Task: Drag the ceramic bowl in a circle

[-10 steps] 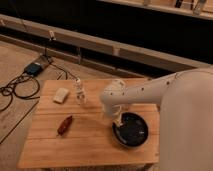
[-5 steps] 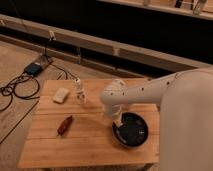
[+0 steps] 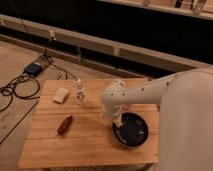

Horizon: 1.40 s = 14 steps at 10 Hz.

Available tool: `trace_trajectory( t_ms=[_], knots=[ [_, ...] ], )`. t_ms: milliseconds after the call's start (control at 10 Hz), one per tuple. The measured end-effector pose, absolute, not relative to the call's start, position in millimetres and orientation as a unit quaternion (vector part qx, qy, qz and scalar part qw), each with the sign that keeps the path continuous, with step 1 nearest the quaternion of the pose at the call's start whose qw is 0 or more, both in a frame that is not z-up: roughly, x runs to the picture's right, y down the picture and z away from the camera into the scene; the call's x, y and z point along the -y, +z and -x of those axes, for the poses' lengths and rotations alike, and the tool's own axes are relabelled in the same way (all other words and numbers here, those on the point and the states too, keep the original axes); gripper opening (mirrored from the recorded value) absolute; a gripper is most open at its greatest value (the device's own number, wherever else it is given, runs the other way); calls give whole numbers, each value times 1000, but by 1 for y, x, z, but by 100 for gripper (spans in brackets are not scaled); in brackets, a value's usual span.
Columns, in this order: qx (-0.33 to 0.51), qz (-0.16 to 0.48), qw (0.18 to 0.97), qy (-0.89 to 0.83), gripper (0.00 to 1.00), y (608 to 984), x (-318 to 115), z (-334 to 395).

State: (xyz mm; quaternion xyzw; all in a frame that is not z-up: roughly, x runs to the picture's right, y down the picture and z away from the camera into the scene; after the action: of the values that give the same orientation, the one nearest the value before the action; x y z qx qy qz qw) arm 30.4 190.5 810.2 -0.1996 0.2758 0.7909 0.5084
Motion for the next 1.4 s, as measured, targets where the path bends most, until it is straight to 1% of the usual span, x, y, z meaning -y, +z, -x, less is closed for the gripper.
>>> trace_trajectory(
  t_ms=[200,300,600,700,800,900,1000,1400],
  knots=[
    [-276,199,508,791,66,810,-191,-31],
    [-276,200,508,791,61,810,-191,-31],
    [-277,199,509,790,31,810,-191,-31],
    [-276,199,508,791,19,810,-191,-32],
    [-276,200,509,791,9,810,-191,-31],
    [-276,200,509,791,3,810,-191,-31],
    [-276,200,509,791,0,810,-191,-31],
    [-275,199,511,789,0,810,-189,-30]
  ],
)
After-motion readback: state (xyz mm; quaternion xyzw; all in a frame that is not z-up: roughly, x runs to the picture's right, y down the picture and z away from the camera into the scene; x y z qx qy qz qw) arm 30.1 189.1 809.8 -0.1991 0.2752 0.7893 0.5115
